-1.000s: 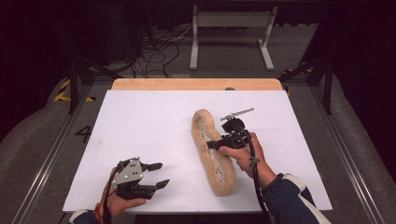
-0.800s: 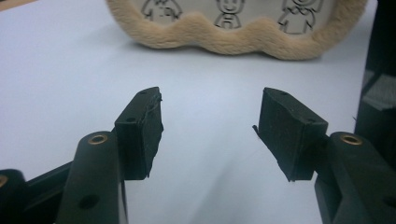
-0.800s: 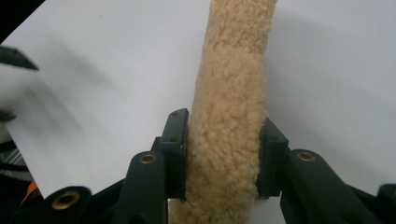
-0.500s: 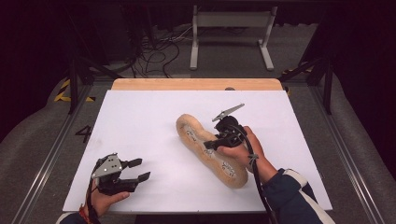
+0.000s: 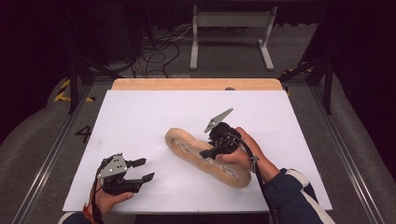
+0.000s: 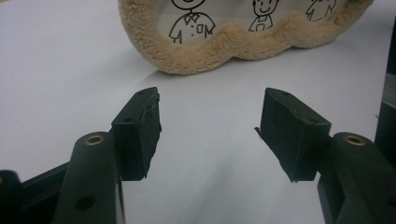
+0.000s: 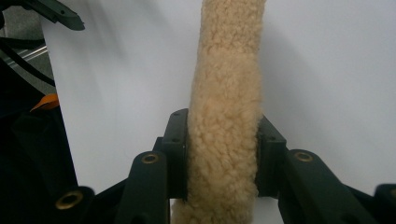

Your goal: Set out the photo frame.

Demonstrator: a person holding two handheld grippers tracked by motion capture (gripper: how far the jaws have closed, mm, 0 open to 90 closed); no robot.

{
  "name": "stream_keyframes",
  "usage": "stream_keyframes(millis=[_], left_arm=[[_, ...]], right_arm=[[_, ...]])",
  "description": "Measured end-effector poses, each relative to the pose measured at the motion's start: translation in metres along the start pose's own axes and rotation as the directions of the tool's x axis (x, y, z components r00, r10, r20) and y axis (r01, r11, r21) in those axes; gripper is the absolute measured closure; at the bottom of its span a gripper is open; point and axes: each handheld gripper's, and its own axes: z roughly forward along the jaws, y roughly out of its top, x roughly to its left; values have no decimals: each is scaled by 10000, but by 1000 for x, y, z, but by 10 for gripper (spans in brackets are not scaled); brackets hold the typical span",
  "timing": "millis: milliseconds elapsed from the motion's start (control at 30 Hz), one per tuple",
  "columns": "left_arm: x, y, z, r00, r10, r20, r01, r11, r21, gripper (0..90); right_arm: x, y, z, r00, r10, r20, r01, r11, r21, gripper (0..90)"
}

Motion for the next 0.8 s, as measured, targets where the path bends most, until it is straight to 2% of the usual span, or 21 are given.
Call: stream_keyframes(millis=[100,167,300,433,500,533,600,700,800], left_arm=[[1,3,5,10000,59,18,-59,9999,82,373],[2,7,9,9997,260,16,-260,9996,136,363],[5,19,10,9981,586,-190,-584,9982,129,344],[13,30,12,9974,620,-366,-622,9981,-29,275],[18,33,19,9980,525,-342,-523,9986,68,257],[18,33,19,9980,525,-342,-523,9986,68,251],[25,37,31,9981,500,-355,-490,9984,282,236],[33,42,46,9988,424,-253,-410,9978,513,208],[38,46,58,9994,333,24,-334,9983,486,185]], right_arm=[[-1,-1,0,10000,78,14,-78,10000,-6,626],[0,-2,-2,9999,38,97,-37,10000,-86,570],[-1,-6,-10,9995,224,201,-210,9977,-638,489],[5,-10,-18,9948,105,1015,-41,9980,-625,443],[8,-15,-22,9918,-79,1279,168,9975,-682,457],[8,-15,-22,9918,-79,1279,168,9975,-682,457],[11,-22,-26,9914,-170,1295,302,9945,-1006,450],[10,-33,-31,9890,46,1479,137,9924,-1224,429],[9,-52,-42,9859,389,1628,-87,9832,-1824,405]])
